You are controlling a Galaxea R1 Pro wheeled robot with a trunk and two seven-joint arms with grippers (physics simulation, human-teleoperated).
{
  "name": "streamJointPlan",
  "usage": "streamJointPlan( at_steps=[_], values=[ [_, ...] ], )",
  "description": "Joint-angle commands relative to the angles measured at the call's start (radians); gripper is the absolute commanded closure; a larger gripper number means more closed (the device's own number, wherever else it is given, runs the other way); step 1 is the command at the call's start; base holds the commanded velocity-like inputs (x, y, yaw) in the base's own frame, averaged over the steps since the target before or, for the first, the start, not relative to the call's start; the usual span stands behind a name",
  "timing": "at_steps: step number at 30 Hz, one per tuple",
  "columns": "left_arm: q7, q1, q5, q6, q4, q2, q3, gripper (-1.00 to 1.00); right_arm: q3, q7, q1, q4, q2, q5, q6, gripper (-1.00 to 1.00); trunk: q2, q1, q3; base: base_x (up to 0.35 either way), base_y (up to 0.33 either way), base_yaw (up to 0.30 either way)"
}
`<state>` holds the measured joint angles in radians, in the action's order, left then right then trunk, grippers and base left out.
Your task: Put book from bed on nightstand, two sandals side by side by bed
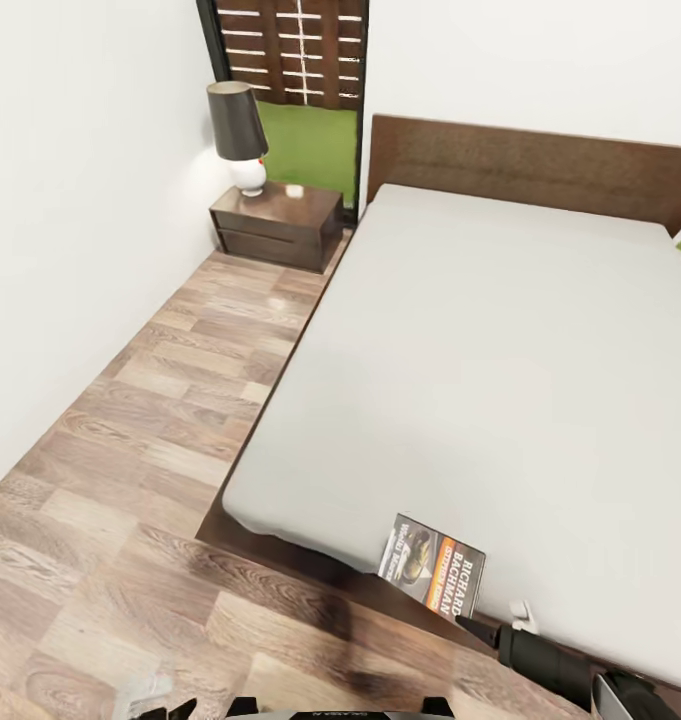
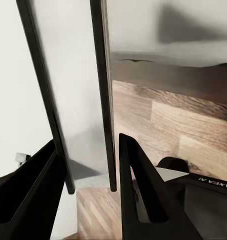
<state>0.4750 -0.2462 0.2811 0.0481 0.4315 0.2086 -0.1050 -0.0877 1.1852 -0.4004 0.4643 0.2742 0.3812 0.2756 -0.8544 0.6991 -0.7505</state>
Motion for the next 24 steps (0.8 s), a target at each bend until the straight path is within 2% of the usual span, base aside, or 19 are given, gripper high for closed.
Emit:
streamJointPlan(
  at_steps=[1,5,10,24],
  values=[
    [0.003,-0.001,0.005,-0.003,-0.008,-0.003,-0.003,-1.0,-0.001,0.002,0.0,-0.002,0.0,0.007,0.011,1.0,-0.001,0.0,-0.001,0.0,0.0,0.291],
    [-0.005,-0.001,-0.001,-0.044,-0.042,-0.01,-0.004,-1.0,-0.001,0.002,0.0,-0.061,0.001,0.007,0.01,1.0,-0.001,0.0,-0.001,0.0,0.0,0.291],
    [-0.007,-0.001,-0.002,-0.056,-0.048,-0.012,-0.003,-1.0,-0.001,0.001,0.0,-0.126,0.001,0.005,0.01,1.0,-0.001,0.0,-0.001,0.0,0.0,0.291],
    [-0.009,-0.001,0.0,-0.06,-0.05,-0.01,-0.005,-1.0,-0.001,0.001,0.0,-0.144,0.001,0.005,0.01,1.0,-0.001,0.0,-0.001,0.0,0.0,0.291]
  ],
)
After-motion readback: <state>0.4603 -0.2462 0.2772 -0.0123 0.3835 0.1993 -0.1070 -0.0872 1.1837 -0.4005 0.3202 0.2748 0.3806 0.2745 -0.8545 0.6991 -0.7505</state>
